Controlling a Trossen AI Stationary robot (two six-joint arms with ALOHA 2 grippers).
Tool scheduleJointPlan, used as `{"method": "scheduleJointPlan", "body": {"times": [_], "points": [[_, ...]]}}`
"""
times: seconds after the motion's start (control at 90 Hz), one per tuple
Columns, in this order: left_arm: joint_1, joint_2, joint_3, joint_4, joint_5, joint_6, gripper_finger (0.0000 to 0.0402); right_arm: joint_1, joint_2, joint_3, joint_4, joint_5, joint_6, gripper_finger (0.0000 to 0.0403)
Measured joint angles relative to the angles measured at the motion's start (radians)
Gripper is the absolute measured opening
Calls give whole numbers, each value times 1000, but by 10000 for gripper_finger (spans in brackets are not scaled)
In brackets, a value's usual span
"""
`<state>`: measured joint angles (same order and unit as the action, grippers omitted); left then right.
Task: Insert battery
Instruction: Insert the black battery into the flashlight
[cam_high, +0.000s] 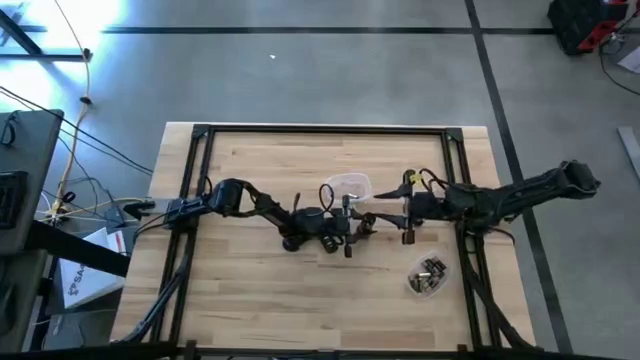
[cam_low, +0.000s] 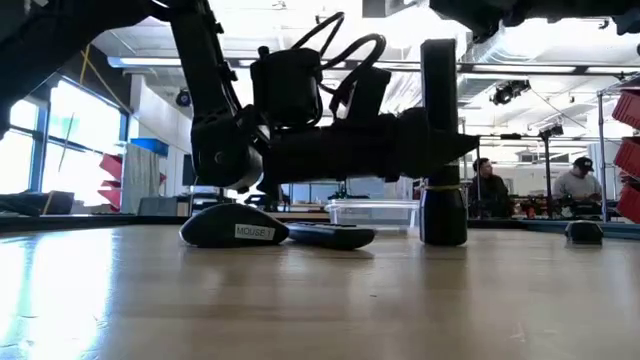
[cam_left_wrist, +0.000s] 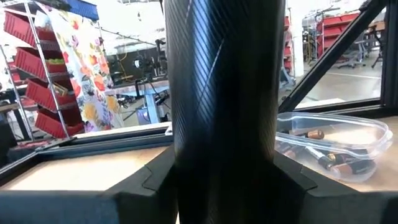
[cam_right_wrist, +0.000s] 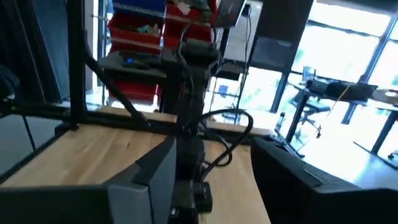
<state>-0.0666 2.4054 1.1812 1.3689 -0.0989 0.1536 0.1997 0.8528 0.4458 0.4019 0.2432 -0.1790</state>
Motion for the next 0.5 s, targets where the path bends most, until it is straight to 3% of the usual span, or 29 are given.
{"method": "scheduleJointPlan", "body": {"times": [0.211, 0.5], "points": [[1, 0, 0, -13, -45, -31, 151, 26, -70, 1, -209, -6, 102, 157], [16, -2, 1, -31, -112, -59, 151, 155, -45, 180, -730, -16, 322, 149]]}}
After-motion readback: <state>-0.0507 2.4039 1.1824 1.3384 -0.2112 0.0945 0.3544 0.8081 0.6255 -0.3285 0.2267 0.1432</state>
